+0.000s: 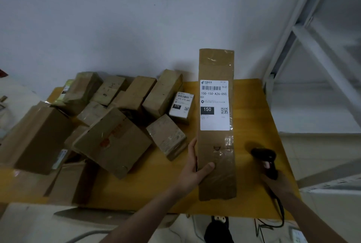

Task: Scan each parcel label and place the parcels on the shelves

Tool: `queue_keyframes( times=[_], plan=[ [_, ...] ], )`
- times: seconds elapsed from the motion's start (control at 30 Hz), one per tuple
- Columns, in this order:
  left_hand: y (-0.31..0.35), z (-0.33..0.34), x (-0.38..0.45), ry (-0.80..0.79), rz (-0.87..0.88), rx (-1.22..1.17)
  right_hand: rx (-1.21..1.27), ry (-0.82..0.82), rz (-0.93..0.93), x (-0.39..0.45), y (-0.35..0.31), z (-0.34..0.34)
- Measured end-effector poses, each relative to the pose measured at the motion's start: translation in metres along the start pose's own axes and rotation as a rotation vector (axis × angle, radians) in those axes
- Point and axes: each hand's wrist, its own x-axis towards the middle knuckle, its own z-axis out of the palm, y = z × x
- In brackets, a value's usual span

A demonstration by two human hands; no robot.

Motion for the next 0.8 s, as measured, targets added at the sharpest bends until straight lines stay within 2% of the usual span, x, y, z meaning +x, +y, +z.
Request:
queue_keyframes(
  times=[0.23,0.5,0.8],
  plan=[
    [0.003,0.003,-0.014,-0.016,-0.019,0.008,0.134,-0.09,-0.018,-0.013,0.003,-0.004],
    [0.004,0.015,-0.038,-0.073,-0.027,-0.034,0.432,-0.128,-0.133,-0.088,-0.014,-0.022],
    [-0.008,0.018,-0.074,-0.089,0.016,-0.052,0.401,-0.121,-0.3,-0.206,-0.045,-0.052]
  ],
)
